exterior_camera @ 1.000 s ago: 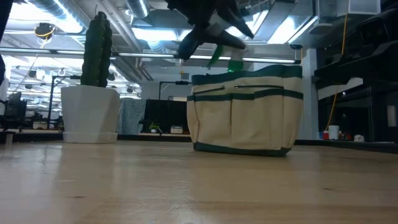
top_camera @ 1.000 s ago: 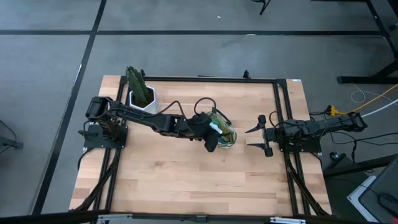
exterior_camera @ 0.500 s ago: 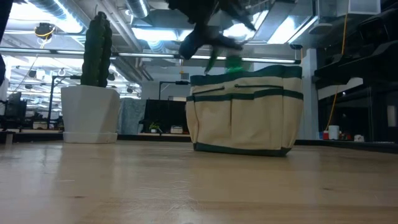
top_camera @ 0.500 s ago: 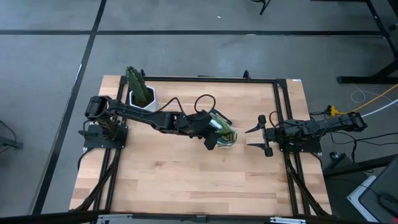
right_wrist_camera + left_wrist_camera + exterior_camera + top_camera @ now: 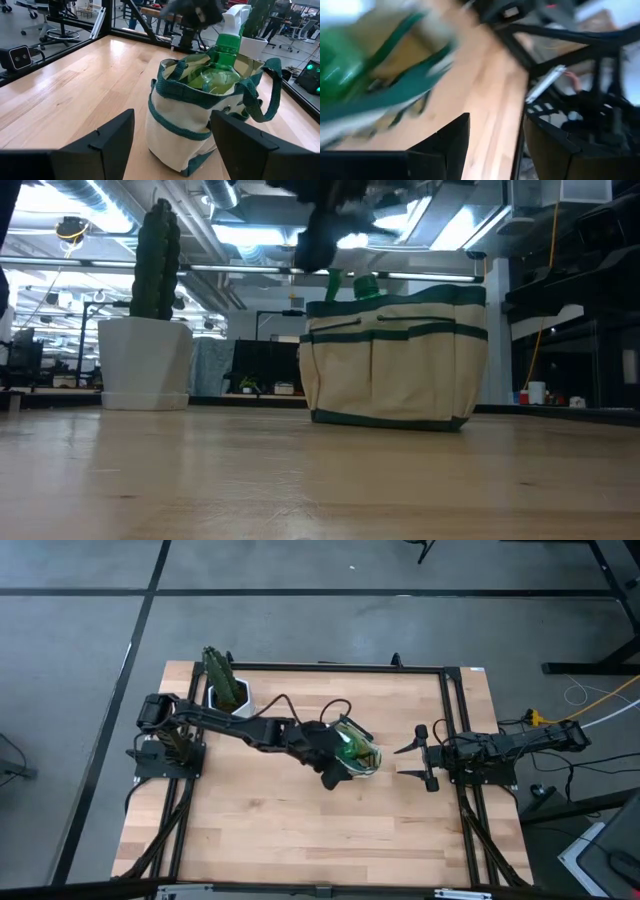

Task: Pick & Place Garden tools in Gardening bag
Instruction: Return to Home Position

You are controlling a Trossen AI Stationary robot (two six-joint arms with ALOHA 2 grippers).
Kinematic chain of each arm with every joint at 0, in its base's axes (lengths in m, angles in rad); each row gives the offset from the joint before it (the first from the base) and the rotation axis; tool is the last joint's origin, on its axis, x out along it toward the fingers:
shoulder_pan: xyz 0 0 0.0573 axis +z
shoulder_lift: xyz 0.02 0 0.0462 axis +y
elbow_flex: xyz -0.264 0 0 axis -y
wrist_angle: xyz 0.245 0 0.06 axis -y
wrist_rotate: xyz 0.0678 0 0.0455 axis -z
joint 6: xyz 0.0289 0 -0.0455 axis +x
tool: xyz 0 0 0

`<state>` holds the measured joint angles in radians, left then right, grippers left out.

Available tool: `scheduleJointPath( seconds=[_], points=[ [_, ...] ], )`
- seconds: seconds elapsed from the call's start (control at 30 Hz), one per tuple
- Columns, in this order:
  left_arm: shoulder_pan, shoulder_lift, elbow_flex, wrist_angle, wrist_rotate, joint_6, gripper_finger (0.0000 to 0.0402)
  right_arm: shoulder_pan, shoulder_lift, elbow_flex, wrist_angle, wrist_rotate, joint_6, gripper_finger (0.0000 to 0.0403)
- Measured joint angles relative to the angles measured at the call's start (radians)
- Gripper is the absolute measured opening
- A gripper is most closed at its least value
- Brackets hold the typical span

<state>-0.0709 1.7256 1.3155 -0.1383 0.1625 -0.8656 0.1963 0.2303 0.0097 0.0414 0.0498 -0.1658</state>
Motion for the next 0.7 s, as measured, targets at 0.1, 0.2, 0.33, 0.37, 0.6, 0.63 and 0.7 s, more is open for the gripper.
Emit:
scheduleJointPath(
  seconds=[0.1, 0.2, 0.33, 0.37, 0.6, 0.63, 0.7],
  points=[
    [-0.013, -0.006, 0.0, 0.111, 0.006, 0.128, 0.0182, 0.0, 0.0, 0.0, 0.0, 0.0, 0.0, 0.0265],
    [-0.028, -0.017, 0.0, 0.207, -0.003, 0.295, 0.0182, 0.0, 0.0, 0.0, 0.0, 0.0, 0.0, 0.0265],
    [-0.048, -0.03, 0.0, 0.287, -0.013, 0.452, 0.0182, 0.0, 0.0, 0.0, 0.0, 0.001, 0.0, 0.0265],
    [-0.053, -0.03, 0.0, 0.298, -0.014, 0.475, 0.0182, 0.0, 0.0, 0.0, 0.0, 0.0, 0.0, 0.0265],
    [-0.068, -0.031, 0.0, 0.344, -0.067, 0.459, 0.0182, 0.0, 0.0, 0.0, 0.0, 0.001, 0.0, 0.0265],
    [-0.068, -0.031, 0.0, 0.344, -0.074, 0.443, 0.0182, 0.0, 0.0, 0.0, 0.0, 0.001, 0.0, 0.0265],
    [-0.07, -0.031, 0.0, 0.35, -0.081, 0.416, 0.0182, 0.0, 0.0, 0.0, 0.0, 0.001, 0.0, 0.0265]
  ],
)
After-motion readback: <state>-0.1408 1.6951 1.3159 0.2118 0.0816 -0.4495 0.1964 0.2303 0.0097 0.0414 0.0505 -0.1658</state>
